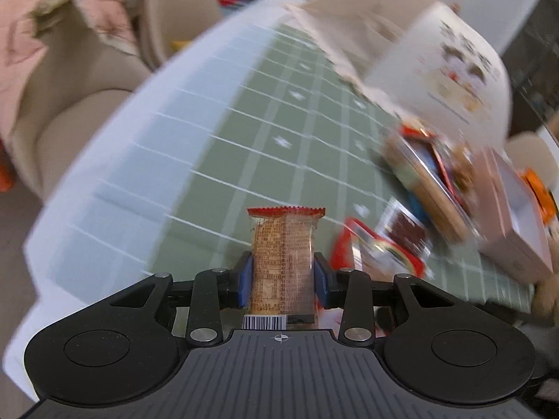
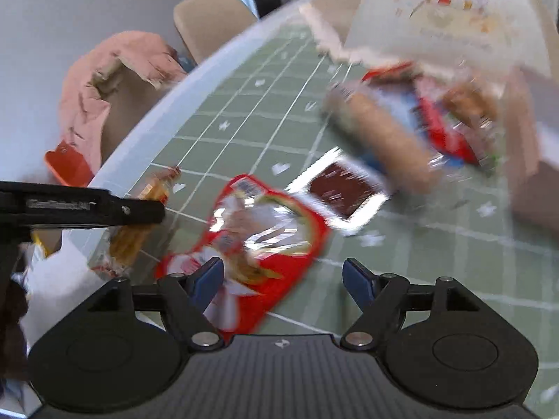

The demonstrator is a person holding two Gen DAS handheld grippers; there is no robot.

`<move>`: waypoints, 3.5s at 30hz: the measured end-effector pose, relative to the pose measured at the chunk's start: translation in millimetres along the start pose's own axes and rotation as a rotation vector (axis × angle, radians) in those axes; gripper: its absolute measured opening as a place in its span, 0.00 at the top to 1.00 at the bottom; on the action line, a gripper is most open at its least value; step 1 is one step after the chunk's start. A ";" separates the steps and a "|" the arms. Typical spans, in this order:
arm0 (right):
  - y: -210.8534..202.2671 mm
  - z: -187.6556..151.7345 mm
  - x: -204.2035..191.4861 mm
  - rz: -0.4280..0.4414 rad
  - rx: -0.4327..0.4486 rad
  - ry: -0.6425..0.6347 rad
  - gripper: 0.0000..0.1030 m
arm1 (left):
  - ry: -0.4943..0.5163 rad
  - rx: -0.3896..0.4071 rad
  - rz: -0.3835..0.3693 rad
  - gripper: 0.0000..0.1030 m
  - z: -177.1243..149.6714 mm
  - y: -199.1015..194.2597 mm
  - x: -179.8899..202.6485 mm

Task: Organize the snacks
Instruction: 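Lift the wafer bar with the left tool while the right tool lifts the red bag, then carry the wafer bar and red bag toward the pink box with both tools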

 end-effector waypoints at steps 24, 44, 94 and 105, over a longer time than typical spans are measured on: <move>-51.8 -58.6 99.0 -0.088 0.034 -0.093 0.17 | 0.059 -0.147 -0.241 0.61 -55.4 25.7 78.5; -99.2 -75.6 118.5 -0.065 0.129 0.050 0.29 | 0.194 -0.166 -0.210 0.61 -86.8 20.6 136.8; -100.4 -87.9 242.0 -0.280 0.110 0.207 0.36 | 0.365 -0.281 -0.386 0.61 -101.3 54.9 232.7; -76.2 -96.2 233.5 -0.357 0.152 0.252 0.01 | 0.276 -0.284 -0.341 0.61 -102.3 52.6 193.1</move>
Point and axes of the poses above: each gripper's, at about its wrist camera, not at the fingertips, and y roughly the way its jaws point, x to its right, z to its top, the point moved 8 cm from there along y, roughly the way its jaws point, and after that the axes turned 5 degrees about -z, right-handed, at the moved point
